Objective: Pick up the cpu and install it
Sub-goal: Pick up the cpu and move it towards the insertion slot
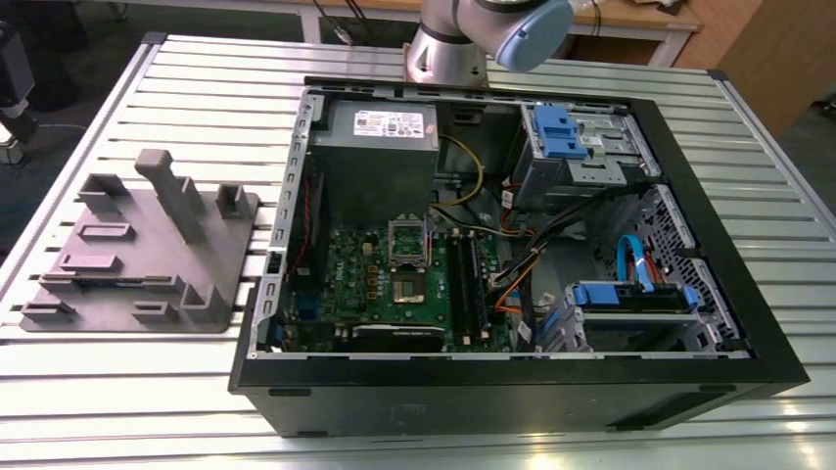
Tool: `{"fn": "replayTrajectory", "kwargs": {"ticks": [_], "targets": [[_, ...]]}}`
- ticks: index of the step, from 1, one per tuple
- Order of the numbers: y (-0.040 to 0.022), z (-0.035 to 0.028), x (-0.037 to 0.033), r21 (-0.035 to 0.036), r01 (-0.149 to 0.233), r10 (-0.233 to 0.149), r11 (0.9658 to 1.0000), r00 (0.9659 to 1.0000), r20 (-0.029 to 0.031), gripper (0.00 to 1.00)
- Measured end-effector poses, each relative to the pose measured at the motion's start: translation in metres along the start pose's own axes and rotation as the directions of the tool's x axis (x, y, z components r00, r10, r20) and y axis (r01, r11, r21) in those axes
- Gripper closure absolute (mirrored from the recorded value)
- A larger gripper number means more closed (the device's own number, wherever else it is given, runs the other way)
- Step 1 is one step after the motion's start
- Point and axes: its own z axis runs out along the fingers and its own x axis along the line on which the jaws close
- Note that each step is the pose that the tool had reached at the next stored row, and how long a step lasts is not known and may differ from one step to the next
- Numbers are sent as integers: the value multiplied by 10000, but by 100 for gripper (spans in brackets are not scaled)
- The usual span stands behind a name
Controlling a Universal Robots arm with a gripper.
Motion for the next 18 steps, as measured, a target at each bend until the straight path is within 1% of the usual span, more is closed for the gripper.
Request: {"fn": "replayTrajectory", "kwargs": {"ticks": [8,18], "targets": [[1,2,-84,0,0,0,10000,10000,0,53],[2,7,-226,0,0,0,10000,10000,0,53]]}}
